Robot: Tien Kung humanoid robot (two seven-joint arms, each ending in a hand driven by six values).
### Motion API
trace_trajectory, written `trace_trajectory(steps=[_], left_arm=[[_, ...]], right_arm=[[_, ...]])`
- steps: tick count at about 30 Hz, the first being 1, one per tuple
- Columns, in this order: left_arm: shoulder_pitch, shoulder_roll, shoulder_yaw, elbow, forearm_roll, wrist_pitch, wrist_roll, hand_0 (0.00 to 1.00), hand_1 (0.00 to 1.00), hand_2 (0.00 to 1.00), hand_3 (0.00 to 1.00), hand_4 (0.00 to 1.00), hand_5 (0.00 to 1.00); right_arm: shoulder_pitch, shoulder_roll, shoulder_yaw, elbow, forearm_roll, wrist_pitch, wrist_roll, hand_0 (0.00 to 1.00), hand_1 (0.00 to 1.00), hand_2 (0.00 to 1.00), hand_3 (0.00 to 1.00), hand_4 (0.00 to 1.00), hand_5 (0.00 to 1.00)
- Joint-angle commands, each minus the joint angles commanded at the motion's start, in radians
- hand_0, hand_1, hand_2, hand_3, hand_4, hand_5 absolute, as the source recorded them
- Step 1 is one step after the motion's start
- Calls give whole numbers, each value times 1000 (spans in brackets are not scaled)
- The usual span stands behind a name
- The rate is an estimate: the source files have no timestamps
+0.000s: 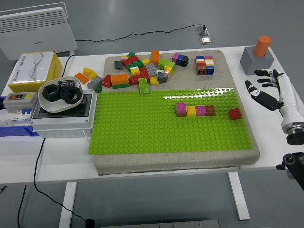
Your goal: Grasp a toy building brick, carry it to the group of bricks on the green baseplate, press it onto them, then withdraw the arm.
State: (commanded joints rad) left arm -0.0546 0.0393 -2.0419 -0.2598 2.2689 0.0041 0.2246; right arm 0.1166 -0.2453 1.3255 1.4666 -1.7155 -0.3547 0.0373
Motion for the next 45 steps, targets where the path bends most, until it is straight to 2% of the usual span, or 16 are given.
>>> trace_trajectory(steps=[5,9,11,13,14,18,19,20,25,26,32,45], left_arm=[[-4,0,-5,0,0,13,-1,679,531,522,580,655,657],[-8,-5,-11,2,0,11,7,678,543,528,582,654,654],[-8,-8,-12,2,0,5,12,678,543,528,582,654,654],[-6,-10,-11,2,0,0,11,678,543,528,582,654,654],[-6,-11,-10,1,0,-4,11,679,562,570,582,651,581],[-4,-15,-3,0,0,-20,7,679,562,570,582,651,581],[-4,-16,0,0,0,-24,6,679,562,570,582,651,581],[-4,-17,3,0,-1,-27,5,681,561,585,586,663,532],[-1,-17,7,-1,-8,-44,2,681,561,585,586,663,532],[-1,-18,6,0,-7,-49,2,682,560,585,586,655,571],[3,-19,10,2,-5,-64,2,687,563,586,589,657,589],[11,3,-10,5,0,-39,-6,686,560,575,588,685,547]], right_arm=[[19,-31,-20,44,-99,30,-60,615,617,705,635,709,336],[43,-58,-53,78,-216,92,-136,653,654,722,641,711,306],[48,-59,-60,91,-273,132,-176,653,654,722,641,711,306],[49,-53,-63,96,-317,151,-194,653,654,722,641,711,306],[49,-50,-65,97,-340,157,-200,728,742,793,662,744,177],[49,-38,-74,97,-398,159,-203,728,742,793,662,744,177],[48,-38,-75,97,-404,157,-202,728,742,793,662,744,177],[48,-38,-76,97,-408,156,-201,732,751,796,684,748,156],[43,-43,-72,94,-415,149,-199,732,751,796,684,748,156],[40,-43,-71,93,-414,147,-197,731,745,792,683,736,168],[26,-35,-70,85,-418,143,-193,724,736,784,660,720,167],[31,-27,-86,73,-434,157,-192,721,730,778,619,749,141]])
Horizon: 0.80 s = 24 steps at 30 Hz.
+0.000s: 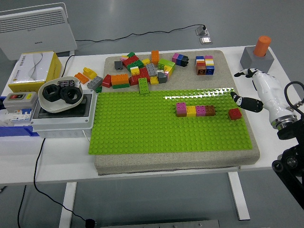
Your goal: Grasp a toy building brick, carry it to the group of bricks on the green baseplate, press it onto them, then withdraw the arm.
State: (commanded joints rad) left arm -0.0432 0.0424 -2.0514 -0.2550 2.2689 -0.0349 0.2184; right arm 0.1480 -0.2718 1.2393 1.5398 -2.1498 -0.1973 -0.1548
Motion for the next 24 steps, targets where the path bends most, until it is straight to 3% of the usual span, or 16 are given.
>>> trace_trajectory(steps=[4,6,18,20,24], left_arm=[[3,5,-2,1,0,-5,1,686,560,575,588,685,547],[3,7,-3,1,0,-5,1,683,550,564,551,688,551],[1,9,-16,0,0,31,-10,680,522,547,527,689,553],[1,9,-15,-1,0,36,-9,680,522,547,527,689,553],[0,9,-15,-3,0,47,-11,678,522,551,527,689,554]], right_arm=[[-5,7,2,1,-8,3,0,721,730,778,619,749,141],[-4,7,0,3,-12,4,0,720,726,770,565,749,140],[11,-28,0,12,-29,4,-5,720,724,761,561,739,125],[19,-47,-7,11,-42,20,-16,720,724,761,561,739,125],[56,-107,-61,-9,-94,102,-72,720,723,751,529,737,120]])
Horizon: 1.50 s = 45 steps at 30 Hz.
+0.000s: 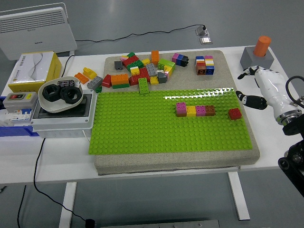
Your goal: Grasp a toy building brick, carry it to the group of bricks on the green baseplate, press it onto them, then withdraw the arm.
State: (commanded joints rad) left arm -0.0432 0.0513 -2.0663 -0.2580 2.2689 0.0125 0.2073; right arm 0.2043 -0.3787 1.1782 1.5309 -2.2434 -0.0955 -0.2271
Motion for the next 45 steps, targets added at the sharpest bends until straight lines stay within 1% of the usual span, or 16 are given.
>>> trace_trajectory(steps=[4,5,6,10,11,16,25,33,36,40,41,45], left_arm=[[-2,0,-2,0,0,7,-3,678,522,551,527,689,554],[-2,0,-2,0,0,7,-3,677,518,546,525,688,559],[-3,0,-2,0,0,7,-3,677,518,546,525,688,559],[-5,0,0,0,0,6,-4,677,518,546,525,688,559],[-5,-1,1,0,0,6,-4,676,521,549,525,688,559],[-7,-1,2,0,0,5,-4,676,521,549,525,688,559],[-8,-1,1,-2,0,9,-7,675,516,541,527,686,558],[-9,-2,3,-2,0,10,-8,674,514,541,526,681,554],[-10,-2,3,-3,0,11,-9,674,513,542,526,680,552],[-10,-3,3,-2,0,11,-9,674,513,542,526,680,552],[-10,-3,4,-2,0,11,-9,674,513,541,526,680,551],[-10,-3,3,-2,0,11,-9,674,513,541,526,680,551]], right_arm=[[41,-46,-70,-26,-26,84,-47,720,723,751,529,737,120],[49,-51,-81,-31,-26,100,-54,759,796,838,664,732,96],[57,-57,-92,-37,-26,117,-62,759,796,838,664,732,96],[87,-57,-122,-79,-26,147,-79,759,796,838,664,732,96],[94,-54,-129,-91,-26,150,-81,776,819,856,699,729,88],[116,-39,-148,-127,-26,155,-85,776,819,856,699,729,88],[125,-32,-167,-168,-6,175,-98,782,826,859,707,726,92],[139,-18,-184,-210,17,181,-100,785,824,858,707,724,89],[144,-10,-190,-231,31,175,-96,779,822,857,699,727,84],[149,4,-192,-270,58,145,-74,779,822,857,699,727,84],[150,6,-192,-277,63,140,-70,770,808,831,656,711,118],[151,9,-197,-297,75,125,-58,770,808,831,656,711,118]])
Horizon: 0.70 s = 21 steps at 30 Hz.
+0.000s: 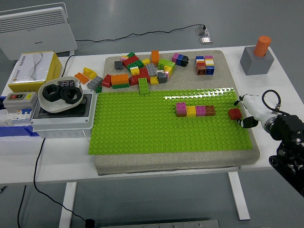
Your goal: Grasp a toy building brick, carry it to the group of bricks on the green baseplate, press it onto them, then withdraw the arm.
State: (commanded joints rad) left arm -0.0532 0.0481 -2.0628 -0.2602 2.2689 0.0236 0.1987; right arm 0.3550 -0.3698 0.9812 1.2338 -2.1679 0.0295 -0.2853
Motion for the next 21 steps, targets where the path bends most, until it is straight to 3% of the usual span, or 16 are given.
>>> trace_trajectory(steps=[13,14,21], left_arm=[[-1,1,0,1,0,-2,1,675,514,542,526,679,549],[-1,1,0,1,0,-2,1,675,514,540,526,679,549],[-2,3,-1,0,0,0,0,675,514,539,526,679,547]], right_arm=[[3,0,-11,-15,14,-17,13,759,774,793,594,667,168],[4,0,-12,-16,14,-17,13,758,760,782,570,647,211],[5,-1,-14,-14,16,-19,13,757,760,777,546,649,206]])
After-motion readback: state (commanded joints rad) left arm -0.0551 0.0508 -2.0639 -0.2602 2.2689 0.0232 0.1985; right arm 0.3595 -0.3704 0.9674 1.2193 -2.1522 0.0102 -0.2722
